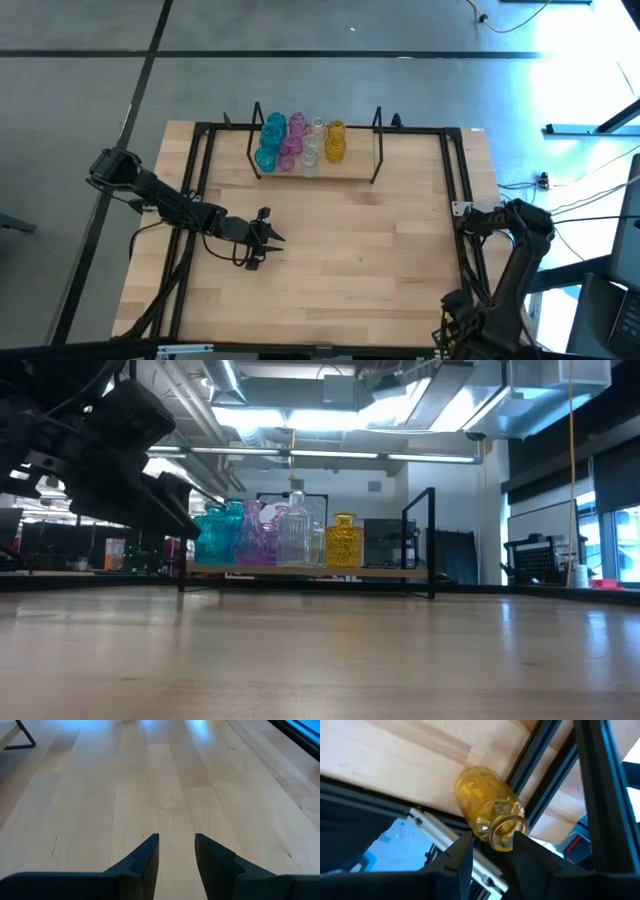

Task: Sort vases onto shelf
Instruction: Put the yellow vase on the shelf aligned with the other yellow vases

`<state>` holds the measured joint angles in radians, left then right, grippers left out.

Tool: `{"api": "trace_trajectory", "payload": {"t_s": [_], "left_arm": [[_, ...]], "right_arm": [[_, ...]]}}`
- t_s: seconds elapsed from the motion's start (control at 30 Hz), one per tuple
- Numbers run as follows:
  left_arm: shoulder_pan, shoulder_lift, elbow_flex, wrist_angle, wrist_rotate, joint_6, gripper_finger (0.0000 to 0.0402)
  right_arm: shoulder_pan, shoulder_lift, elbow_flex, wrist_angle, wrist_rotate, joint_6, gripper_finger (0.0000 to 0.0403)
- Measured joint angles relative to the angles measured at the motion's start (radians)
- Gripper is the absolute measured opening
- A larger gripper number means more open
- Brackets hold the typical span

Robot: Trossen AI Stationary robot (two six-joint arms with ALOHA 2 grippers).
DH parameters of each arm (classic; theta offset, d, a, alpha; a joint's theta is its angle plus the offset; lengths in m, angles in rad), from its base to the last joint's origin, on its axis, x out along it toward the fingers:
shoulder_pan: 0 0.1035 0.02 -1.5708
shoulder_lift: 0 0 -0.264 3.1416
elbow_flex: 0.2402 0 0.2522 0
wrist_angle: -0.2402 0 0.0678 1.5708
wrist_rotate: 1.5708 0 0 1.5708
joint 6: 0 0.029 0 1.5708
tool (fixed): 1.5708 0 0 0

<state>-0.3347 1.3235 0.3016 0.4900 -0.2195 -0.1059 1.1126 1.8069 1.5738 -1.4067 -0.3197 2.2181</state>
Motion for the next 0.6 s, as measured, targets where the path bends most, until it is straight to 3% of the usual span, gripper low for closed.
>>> {"api": "trace_trajectory", "payload": {"t_s": [0.23, 0.4, 0.6], "left_arm": [[0.0, 0.0, 0.0, 0.0, 0.0, 0.0, 0.0119], [0.0, 0.0, 0.0, 0.0, 0.0, 0.003, 0.0119], [0.0, 0.0, 0.0, 0.0, 0.0, 0.003, 0.0119]], "right_arm": [[0.0, 0.018, -0.027, 0.041, -0.016, 0.001, 0.0124], [-0.002, 0.018, -0.097, 0.11, -0.097, -0.005, 0.0124], [-0.014, 0.018, -0.136, 0.142, -0.096, -0.046, 0.0124]]}}
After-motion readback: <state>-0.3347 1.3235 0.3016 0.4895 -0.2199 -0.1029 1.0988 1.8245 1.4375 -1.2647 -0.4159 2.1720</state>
